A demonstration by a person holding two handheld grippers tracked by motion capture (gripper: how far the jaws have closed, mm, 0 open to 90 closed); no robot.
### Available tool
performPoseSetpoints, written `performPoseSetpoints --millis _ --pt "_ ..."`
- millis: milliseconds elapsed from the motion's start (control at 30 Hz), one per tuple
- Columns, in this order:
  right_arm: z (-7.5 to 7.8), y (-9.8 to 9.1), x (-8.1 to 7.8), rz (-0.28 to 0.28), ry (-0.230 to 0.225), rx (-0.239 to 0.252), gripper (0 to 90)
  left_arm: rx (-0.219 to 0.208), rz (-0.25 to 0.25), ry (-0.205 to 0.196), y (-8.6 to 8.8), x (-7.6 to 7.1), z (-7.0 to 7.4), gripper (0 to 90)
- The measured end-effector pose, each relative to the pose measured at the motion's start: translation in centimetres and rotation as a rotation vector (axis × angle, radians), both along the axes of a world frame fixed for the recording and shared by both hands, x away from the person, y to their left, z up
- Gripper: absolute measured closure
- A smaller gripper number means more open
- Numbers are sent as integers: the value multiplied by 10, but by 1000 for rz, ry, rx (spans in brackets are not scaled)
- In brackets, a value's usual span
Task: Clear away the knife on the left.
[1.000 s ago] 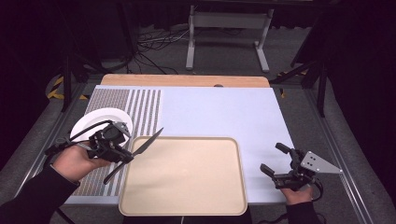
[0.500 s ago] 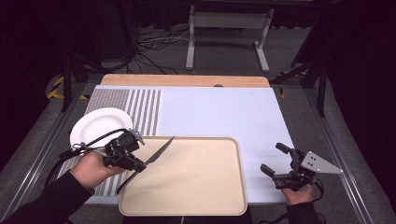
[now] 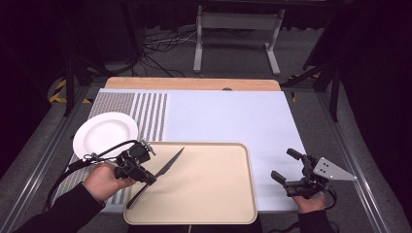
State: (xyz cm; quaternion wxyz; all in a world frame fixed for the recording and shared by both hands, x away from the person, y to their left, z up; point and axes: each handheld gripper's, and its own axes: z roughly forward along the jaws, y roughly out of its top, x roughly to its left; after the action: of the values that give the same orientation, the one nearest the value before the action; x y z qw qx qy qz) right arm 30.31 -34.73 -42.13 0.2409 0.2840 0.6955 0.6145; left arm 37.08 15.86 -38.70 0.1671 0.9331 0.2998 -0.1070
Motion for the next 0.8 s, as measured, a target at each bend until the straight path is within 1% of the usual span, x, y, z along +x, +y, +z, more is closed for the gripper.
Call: performPoseSetpoints --millis 100,133,167,233,467,633,700,800 --pt "0 0 0 1 2 2 10 6 -1 12 -1 0 -5 801" --pt "0 0 0 2 3 3 10 10 -16 18 -2 0 -7 800" --pt "0 0 0 1 6 8 10 13 -14 33 -3 0 -9 800" --pt "0 0 0 -1 4 12 10 13 -15 50 -3 1 -13 800" --pt "0 -1 0 0 7 10 11 12 4 71 -4 3 -20 800" --pt "0 -1 0 -3 2 14 11 14 4 84 -6 5 -25 800" --pt "0 -1 0 -1 4 15 11 9 20 105 -6 7 -29 800" --pt "0 -1 0 -2 2 13 12 8 26 126 -6 9 -35 799"
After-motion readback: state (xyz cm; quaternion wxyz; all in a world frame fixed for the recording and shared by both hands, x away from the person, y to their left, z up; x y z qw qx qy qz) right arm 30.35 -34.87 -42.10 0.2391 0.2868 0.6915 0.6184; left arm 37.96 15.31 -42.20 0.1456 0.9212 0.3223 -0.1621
